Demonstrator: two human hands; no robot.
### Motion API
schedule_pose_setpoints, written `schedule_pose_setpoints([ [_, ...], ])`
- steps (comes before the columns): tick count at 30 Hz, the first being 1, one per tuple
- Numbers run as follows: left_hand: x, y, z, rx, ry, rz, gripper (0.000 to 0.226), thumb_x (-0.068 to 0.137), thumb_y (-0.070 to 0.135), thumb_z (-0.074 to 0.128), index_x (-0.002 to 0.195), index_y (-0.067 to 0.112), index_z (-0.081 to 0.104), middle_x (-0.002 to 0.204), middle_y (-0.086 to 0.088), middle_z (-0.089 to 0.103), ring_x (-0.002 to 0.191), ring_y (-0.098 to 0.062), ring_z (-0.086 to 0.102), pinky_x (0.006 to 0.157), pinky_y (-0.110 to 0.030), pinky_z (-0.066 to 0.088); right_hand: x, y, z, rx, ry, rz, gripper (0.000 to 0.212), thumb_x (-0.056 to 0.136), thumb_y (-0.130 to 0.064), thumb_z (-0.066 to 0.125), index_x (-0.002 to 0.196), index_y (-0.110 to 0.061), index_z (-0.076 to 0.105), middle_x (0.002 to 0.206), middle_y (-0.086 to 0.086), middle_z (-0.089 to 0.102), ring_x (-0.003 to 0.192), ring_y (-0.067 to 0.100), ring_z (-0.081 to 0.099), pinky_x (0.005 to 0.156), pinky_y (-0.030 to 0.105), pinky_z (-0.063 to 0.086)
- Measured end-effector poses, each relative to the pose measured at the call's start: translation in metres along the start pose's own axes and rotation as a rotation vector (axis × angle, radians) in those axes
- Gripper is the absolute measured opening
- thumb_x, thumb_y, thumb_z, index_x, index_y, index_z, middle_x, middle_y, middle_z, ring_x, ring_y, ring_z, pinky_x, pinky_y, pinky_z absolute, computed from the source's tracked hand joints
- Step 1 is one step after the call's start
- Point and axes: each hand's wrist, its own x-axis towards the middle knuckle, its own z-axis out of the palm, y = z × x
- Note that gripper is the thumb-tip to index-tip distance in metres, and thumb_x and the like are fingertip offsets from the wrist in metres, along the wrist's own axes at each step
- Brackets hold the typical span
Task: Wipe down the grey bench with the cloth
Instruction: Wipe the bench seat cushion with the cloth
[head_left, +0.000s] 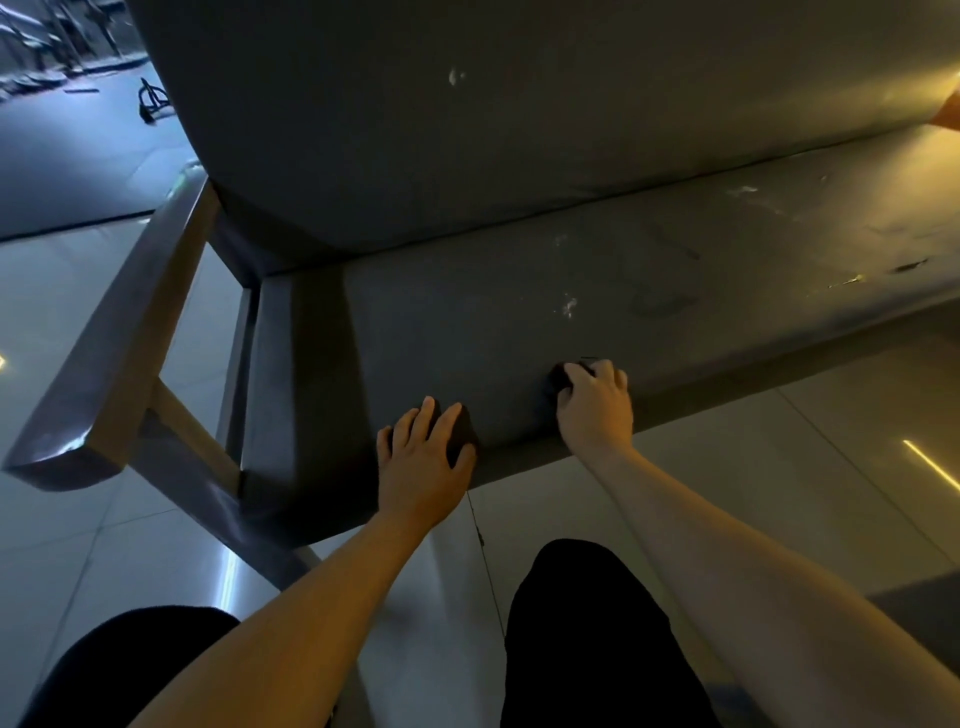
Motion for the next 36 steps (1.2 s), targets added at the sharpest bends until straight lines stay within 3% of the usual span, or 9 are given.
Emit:
schedule_pose_setpoints([
  [6, -0.005, -0.007, -0.005, -0.156, 0.017, 0.042, 0.06, 0.101, 0.034, 0.056, 0.155, 0.021, 0.033, 0.165, -0.004, 0.026, 0.154, -0.021, 0.016, 0.126, -0.041, 0.011, -0.042, -0.048, 0.041, 0.11, 0.01, -0.145, 0.035, 0.102, -0.021, 0.053, 0.135, -0.013, 0.062, 0.13, 0.01, 0.057, 0.121, 0.027, 0.051, 0.104, 0.038, 0.045],
  [11, -0.007, -0.017, -0.011, -0.229, 0.034, 0.011, 0.05, 0.105, 0.019, 0.048, 0.154, 0.016, 0.037, 0.165, -0.004, 0.025, 0.155, -0.02, 0.014, 0.123, -0.036, 0.013, -0.057, -0.069, 0.051, 0.148, -0.087, -0.346, 0.033, 0.101, -0.02, 0.053, 0.131, -0.014, 0.064, 0.126, 0.008, 0.059, 0.116, 0.024, 0.052, 0.096, 0.035, 0.047],
  [13, -0.011, -0.017, -0.008, -0.165, 0.048, -0.008, 0.055, 0.103, 0.023, 0.051, 0.155, 0.018, 0.034, 0.168, -0.005, 0.016, 0.156, -0.024, 0.003, 0.123, -0.04, 0.008, -0.041, -0.056, 0.038, 0.063, -0.062, -0.393, 0.033, 0.1, -0.019, 0.053, 0.131, -0.017, 0.064, 0.128, 0.008, 0.058, 0.118, 0.025, 0.05, 0.098, 0.039, 0.048],
  [16, -0.019, -0.018, -0.003, -0.042, 0.043, -0.076, 0.062, 0.1, 0.048, 0.033, 0.159, 0.031, 0.023, 0.169, -0.003, 0.009, 0.154, -0.029, -0.003, 0.123, -0.053, 0.003, -0.001, -0.025, 0.02, -0.019, 0.055, -0.165, 0.035, 0.101, -0.022, 0.052, 0.135, -0.022, 0.06, 0.136, 0.007, 0.052, 0.127, 0.029, 0.044, 0.105, 0.044, 0.041],
  [19, -0.024, -0.02, -0.001, 0.012, 0.046, -0.09, 0.066, 0.095, 0.054, 0.021, 0.159, 0.038, 0.018, 0.169, 0.002, 0.008, 0.153, -0.026, 0.001, 0.12, -0.057, 0.006, 0.011, -0.028, 0.025, -0.002, 0.038, -0.066, 0.035, 0.103, -0.023, 0.051, 0.136, -0.02, 0.061, 0.136, 0.01, 0.053, 0.128, 0.032, 0.042, 0.105, 0.045, 0.038],
  [26, -0.035, -0.063, -0.001, -0.055, 0.183, -0.027, 0.055, 0.095, 0.046, 0.052, 0.147, 0.027, 0.045, 0.157, -0.001, 0.04, 0.148, -0.022, 0.031, 0.117, -0.056, 0.031, -0.042, -0.122, 0.067, 0.084, -0.168, -0.413, 0.033, 0.104, -0.021, 0.047, 0.133, -0.018, 0.063, 0.131, 0.007, 0.057, 0.121, 0.024, 0.048, 0.107, 0.036, 0.04],
  [29, -0.042, -0.066, -0.007, 0.077, 0.19, -0.083, 0.061, 0.095, 0.056, 0.045, 0.149, 0.029, 0.041, 0.156, 0.001, 0.041, 0.144, -0.024, 0.036, 0.116, -0.049, 0.027, -0.039, -0.14, 0.076, 0.16, -0.289, -0.559, 0.033, 0.102, -0.019, 0.048, 0.132, -0.019, 0.064, 0.128, 0.005, 0.059, 0.12, 0.022, 0.049, 0.105, 0.035, 0.043],
  [33, -0.039, -0.048, -0.002, 0.067, 0.143, -0.214, 0.061, 0.102, 0.053, 0.04, 0.158, 0.035, 0.024, 0.166, 0.006, 0.022, 0.152, -0.018, 0.017, 0.121, -0.045, 0.009, 0.014, -0.134, 0.075, 0.082, -0.023, -0.42, 0.033, 0.099, -0.018, 0.055, 0.131, -0.021, 0.061, 0.13, 0.005, 0.058, 0.122, 0.024, 0.049, 0.103, 0.038, 0.044],
  [36, -0.042, -0.048, 0.005, 0.05, 0.224, -0.214, 0.059, 0.101, 0.047, 0.051, 0.155, 0.031, 0.036, 0.163, 0.003, 0.034, 0.15, -0.02, 0.027, 0.12, -0.046, 0.018, 0.037, -0.132, 0.076, 0.031, -0.109, -0.301, 0.041, 0.1, -0.03, 0.053, 0.14, -0.019, 0.054, 0.141, 0.009, 0.051, 0.135, 0.032, 0.041, 0.111, 0.047, 0.038],
])
